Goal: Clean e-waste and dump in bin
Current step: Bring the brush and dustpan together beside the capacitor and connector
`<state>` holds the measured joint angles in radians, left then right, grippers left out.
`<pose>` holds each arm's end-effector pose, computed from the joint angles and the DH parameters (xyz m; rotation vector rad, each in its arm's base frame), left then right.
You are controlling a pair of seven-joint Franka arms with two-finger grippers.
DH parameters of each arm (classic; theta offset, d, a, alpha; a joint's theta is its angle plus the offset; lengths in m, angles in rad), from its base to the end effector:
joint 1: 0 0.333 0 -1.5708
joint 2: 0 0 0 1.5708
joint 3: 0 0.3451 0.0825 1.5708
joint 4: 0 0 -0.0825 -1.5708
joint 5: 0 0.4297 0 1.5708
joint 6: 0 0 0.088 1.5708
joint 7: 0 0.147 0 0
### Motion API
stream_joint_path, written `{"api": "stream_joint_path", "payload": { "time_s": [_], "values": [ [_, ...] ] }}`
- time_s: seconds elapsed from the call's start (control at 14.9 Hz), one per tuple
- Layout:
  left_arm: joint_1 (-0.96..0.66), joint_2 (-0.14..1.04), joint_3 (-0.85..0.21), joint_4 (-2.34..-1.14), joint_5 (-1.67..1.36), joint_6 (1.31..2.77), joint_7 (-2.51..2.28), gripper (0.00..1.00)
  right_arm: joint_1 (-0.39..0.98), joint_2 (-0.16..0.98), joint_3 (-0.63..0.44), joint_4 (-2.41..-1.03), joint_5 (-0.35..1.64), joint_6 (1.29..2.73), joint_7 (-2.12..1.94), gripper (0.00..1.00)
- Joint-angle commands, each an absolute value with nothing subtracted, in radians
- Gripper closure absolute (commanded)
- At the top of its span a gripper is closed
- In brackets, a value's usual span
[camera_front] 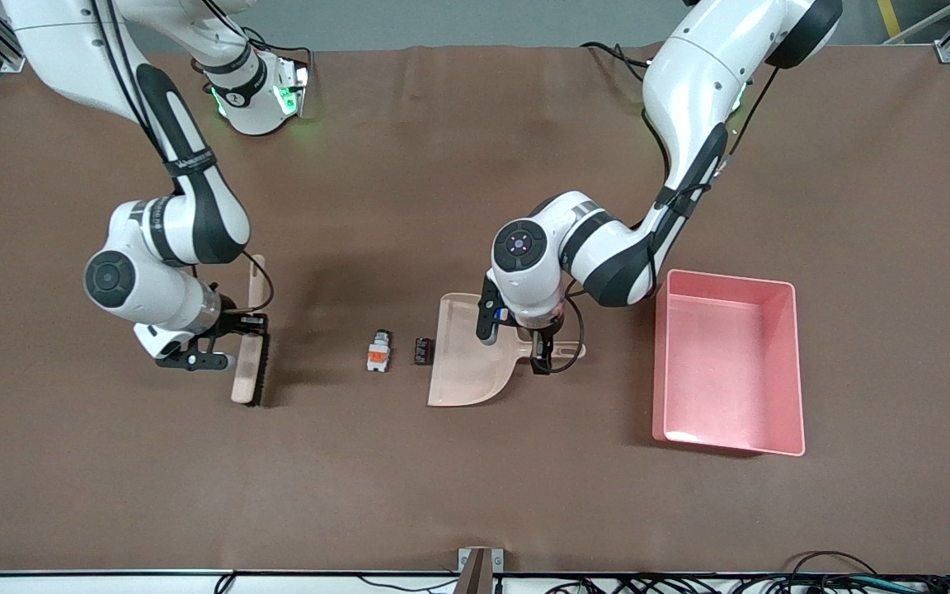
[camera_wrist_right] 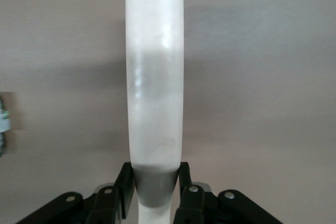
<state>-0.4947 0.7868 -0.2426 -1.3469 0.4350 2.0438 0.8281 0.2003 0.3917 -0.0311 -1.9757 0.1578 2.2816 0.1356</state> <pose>0.6327 -0.4747 0.2184 -1.9223 2.2190 0.1056 0.6323 0.1168 0.2174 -3.0468 0.1108 0.1520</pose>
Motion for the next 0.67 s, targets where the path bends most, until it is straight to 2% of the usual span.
{"api": "stream_joint_path", "payload": {
  "time_s": [0.0,0.2,0.6],
  "values": [
    [-0.514,0.833,-0.233,-1.296,0.451,2.06,0.807,0.0,0.259,0.368,-0.038,-1.997,0.193,2.287,0.179,0.99],
    [-0.529,0.854,-0.233,-1.295,0.451,2.069,0.781,0.0,0.308,0.37,-0.038,-1.997,0.195,2.298,0.216,0.99],
    [-0.535,0.885,-0.23,-1.281,0.454,2.091,0.781,0.02,0.419,0.396,-0.038,-2.026,0.195,2.436,0.371,0.99]
  ]
}}
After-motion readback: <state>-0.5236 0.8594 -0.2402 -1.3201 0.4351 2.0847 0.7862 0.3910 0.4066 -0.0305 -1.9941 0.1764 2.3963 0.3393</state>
